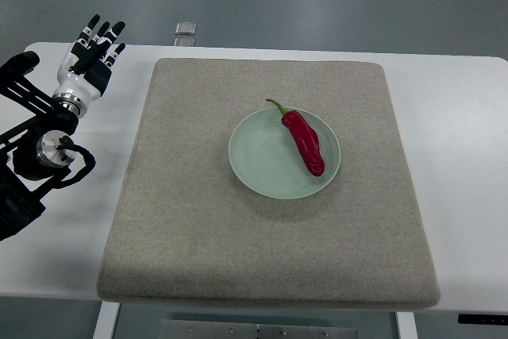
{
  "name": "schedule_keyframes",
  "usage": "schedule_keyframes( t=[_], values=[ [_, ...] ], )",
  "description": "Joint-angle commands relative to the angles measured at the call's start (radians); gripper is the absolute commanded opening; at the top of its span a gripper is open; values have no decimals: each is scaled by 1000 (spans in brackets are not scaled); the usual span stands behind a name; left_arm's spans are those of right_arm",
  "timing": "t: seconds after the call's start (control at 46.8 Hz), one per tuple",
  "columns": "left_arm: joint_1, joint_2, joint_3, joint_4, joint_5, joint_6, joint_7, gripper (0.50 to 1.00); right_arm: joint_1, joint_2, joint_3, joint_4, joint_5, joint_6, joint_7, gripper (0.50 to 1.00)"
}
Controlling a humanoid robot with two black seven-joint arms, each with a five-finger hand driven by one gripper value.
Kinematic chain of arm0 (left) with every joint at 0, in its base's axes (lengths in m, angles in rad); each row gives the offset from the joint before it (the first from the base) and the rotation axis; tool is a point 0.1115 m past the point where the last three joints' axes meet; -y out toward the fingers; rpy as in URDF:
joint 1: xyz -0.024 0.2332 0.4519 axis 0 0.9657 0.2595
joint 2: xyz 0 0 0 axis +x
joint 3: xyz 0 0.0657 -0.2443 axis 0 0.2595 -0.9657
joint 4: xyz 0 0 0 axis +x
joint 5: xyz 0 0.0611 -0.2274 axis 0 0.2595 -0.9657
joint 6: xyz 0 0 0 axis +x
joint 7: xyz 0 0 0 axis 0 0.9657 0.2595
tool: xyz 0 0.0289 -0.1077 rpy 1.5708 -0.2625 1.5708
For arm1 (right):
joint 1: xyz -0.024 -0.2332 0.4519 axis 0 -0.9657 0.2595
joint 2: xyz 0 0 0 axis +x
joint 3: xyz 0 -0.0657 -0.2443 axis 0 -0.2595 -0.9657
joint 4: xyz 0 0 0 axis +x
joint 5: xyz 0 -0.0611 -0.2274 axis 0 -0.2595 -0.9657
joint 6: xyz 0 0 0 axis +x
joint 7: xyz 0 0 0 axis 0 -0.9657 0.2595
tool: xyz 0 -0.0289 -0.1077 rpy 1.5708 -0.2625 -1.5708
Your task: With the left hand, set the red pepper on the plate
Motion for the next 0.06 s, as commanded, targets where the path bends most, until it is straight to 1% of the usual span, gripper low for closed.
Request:
schedule_keyframes(
  t=[0.0, 0.043],
  values=[
    [0, 0, 0, 0, 0, 1, -1, 999, 10, 0, 3, 0, 6, -4, 1, 928],
    [0, 0, 0, 0, 0, 1, -1, 999, 19, 0, 1, 0, 6, -4, 1, 928]
  ],
)
